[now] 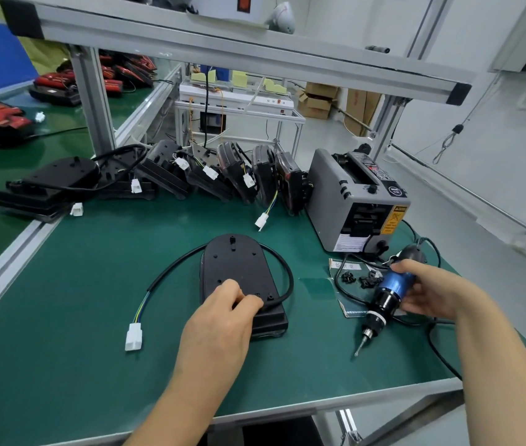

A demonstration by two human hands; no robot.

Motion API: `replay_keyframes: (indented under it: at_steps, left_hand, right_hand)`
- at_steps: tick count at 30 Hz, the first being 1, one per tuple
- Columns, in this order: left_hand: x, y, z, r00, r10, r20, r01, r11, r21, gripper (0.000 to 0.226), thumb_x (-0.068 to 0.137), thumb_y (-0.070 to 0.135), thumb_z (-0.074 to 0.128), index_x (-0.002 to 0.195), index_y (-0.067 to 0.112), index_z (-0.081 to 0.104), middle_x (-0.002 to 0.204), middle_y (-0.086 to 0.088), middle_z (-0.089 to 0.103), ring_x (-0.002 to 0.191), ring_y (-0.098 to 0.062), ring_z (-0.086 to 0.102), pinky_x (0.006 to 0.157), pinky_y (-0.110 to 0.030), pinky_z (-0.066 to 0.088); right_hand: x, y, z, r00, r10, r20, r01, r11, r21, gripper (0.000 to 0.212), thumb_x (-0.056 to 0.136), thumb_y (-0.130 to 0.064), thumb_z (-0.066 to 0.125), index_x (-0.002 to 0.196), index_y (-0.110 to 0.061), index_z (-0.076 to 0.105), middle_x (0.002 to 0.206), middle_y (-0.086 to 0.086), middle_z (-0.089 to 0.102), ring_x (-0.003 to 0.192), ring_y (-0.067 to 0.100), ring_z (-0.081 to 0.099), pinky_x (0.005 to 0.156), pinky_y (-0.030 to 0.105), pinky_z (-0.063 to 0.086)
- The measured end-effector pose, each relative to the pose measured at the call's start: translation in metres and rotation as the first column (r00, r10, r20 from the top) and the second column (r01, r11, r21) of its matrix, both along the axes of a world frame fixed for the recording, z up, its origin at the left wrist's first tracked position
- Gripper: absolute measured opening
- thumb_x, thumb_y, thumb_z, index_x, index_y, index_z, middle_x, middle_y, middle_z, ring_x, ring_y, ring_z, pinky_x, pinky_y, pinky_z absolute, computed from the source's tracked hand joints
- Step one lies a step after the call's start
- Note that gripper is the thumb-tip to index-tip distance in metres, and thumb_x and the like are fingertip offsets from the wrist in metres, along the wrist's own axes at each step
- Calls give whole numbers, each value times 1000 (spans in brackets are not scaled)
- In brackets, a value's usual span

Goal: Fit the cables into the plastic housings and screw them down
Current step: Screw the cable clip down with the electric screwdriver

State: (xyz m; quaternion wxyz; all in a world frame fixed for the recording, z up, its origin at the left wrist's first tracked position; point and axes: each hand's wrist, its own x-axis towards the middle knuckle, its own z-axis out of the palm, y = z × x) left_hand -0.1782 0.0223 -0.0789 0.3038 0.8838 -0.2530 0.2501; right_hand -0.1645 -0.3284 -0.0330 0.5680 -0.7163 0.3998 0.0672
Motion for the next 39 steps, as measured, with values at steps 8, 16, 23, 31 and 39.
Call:
replay_keyframes:
  at_steps: [8,16,23,31,39]
  left_hand:
    - [0,1,-2,1000,-3,0,3,1000,-5,26,67,-11,76,79,10,67,72,-2,44,62,-19,56,39,-32,44]
    - [1,0,-3,1000,3,-3,-3,1000,14,30,64,-10,77,80,13,67,73,0,44,66,-18,59,39,-29,42]
    - [1,-1,-2,1000,14,-16,-14,1000,16,30,63,-9,78,79,14,67,72,0,43,67,-18,60,39,-30,43]
    - [1,-1,-1,999,32,-33,-31,999,33,30,63,-7,78,78,16,66,75,1,46,70,-17,60,41,-28,43]
    - [1,-2,-1,998,42,-48,-40,998,40,32,61,-6,81,78,17,68,76,2,48,73,-16,63,43,-26,45]
  right_hand:
    - [-11,22,3,756,-326,567,59,897,438,33,78,-39,65,101,-20,51,83,0,55,63,11,60,61,28,55]
    - [8,72,36,498,-524,691,-59,775,630,30,82,-43,55,85,-14,55,84,5,68,56,14,53,50,20,47]
    - [35,122,57,450,-564,692,-199,693,693,38,87,-33,56,113,-5,53,101,12,71,86,23,70,83,38,56]
    - [61,178,67,428,-350,833,-307,811,498,20,89,-23,54,101,-7,51,82,6,67,64,15,59,53,25,52]
    - [69,201,73,351,-147,925,-336,902,271,16,82,-19,58,94,-12,49,81,10,64,59,19,56,51,27,46]
